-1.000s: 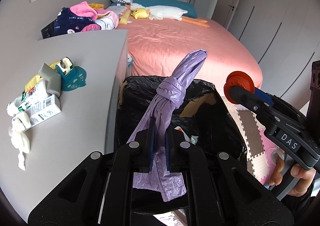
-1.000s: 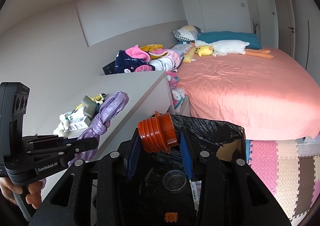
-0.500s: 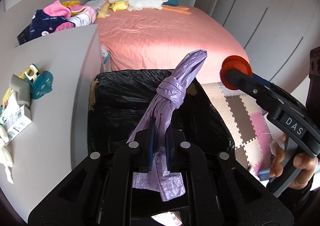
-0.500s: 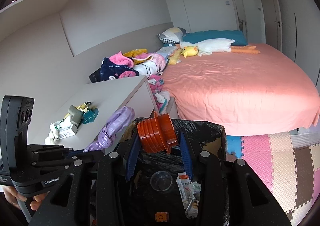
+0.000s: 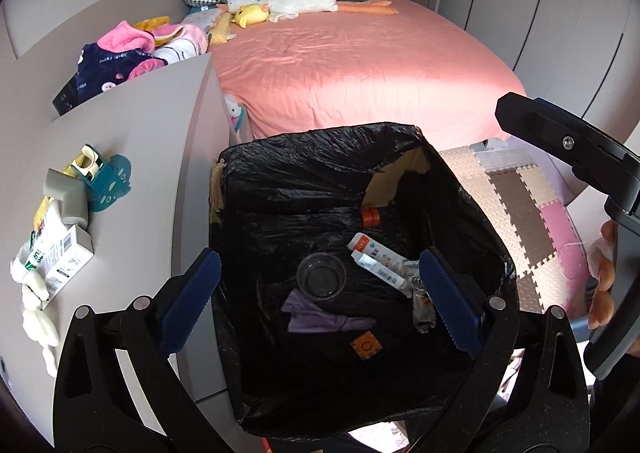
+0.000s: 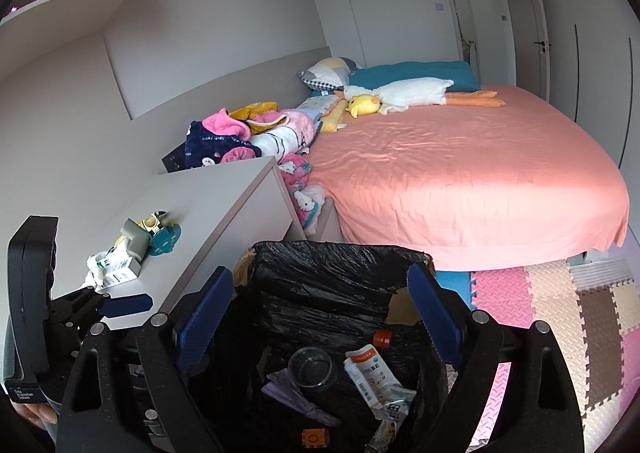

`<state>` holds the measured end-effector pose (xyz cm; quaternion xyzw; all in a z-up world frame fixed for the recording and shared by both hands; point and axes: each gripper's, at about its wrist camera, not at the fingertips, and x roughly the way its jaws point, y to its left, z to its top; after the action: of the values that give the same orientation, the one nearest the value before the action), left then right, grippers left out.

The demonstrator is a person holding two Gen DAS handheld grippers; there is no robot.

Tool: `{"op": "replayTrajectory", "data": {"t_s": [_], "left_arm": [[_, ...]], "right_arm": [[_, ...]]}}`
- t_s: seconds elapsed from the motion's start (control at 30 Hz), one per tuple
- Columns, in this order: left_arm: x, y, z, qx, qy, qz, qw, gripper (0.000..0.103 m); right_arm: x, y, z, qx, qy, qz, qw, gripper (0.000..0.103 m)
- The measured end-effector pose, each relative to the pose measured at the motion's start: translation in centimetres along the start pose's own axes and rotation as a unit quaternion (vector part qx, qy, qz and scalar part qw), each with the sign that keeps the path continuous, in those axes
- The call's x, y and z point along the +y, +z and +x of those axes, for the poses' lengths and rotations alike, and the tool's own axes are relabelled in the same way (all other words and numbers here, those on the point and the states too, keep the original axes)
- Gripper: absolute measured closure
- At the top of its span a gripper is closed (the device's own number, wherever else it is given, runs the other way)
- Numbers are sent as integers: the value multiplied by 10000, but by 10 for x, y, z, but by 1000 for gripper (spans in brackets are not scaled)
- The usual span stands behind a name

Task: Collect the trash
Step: 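Open both tools to drop the purple bag and orange stopper into the bag, then move both open tools back over the desk clutter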

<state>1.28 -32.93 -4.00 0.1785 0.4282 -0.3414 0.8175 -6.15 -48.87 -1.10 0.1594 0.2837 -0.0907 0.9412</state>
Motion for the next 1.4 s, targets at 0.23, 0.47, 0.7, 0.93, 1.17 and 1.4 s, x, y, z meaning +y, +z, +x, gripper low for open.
{"op": "replayTrajectory", "data": {"t_s": [0.23,0.47,0.7,0.93,1.17,1.4], "left_arm": [[14,-6,-6,-32,15,-211,9998,7],[26,-12,-11,-75,10,-290,9996,7],[46,-18,-17,-125,82,-442,9989,7],[69,-26,-26,-163,242,-610,9977,7],[97,-38,-34,-167,487,-812,9954,7],[127,-49,-42,-205,711,-1107,9911,7]], "right_arm": [[9,-1,4,73,44,-88,9999,14],[27,-1,12,136,112,-219,9996,14],[48,-4,19,226,234,-365,9988,14],[73,-7,28,305,394,-547,9973,14],[98,-10,38,381,575,-693,9952,14],[120,-14,48,467,749,-817,9927,14]]}}
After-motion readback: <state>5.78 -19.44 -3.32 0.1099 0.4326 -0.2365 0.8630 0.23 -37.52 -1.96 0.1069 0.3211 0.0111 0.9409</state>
